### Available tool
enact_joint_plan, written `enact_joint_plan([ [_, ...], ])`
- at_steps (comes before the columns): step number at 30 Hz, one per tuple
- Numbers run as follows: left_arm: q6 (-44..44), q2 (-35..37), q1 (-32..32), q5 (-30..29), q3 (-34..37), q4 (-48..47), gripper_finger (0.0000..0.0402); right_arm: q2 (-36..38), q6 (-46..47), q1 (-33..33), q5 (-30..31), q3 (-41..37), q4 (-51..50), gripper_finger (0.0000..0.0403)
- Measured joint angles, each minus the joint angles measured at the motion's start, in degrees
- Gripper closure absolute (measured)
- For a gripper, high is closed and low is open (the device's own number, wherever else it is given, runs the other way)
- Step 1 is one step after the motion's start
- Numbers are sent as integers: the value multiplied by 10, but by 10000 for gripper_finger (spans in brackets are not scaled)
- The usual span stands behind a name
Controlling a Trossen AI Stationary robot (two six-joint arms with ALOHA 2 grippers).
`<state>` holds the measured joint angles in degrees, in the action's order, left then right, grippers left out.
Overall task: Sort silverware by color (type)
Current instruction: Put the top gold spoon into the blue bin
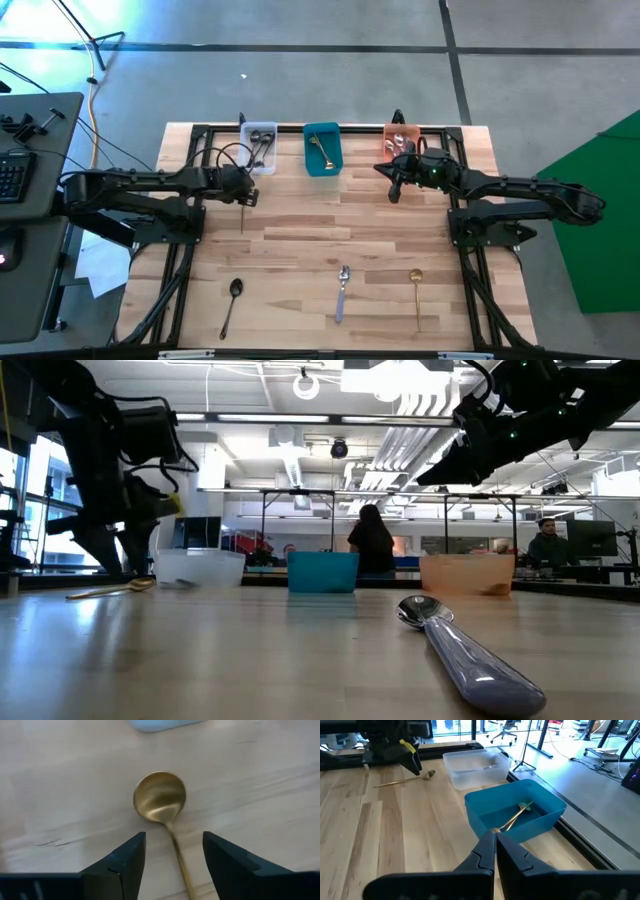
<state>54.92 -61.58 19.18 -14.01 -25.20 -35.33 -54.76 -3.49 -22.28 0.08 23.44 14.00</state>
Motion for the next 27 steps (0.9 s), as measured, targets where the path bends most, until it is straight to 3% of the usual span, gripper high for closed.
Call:
enact_joint_plan([
  [13, 3, -6, -12, 29, 54, 87, 269, 0, 0, 0, 0, 0, 3, 402],
  [21, -53, -10, -20, 34, 63, 97, 311, 0, -1, 0, 0, 0, 0, 402],
  [27, -106, -11, -20, 78, 64, 111, 365, 0, -2, 0, 0, 0, 0, 402],
])
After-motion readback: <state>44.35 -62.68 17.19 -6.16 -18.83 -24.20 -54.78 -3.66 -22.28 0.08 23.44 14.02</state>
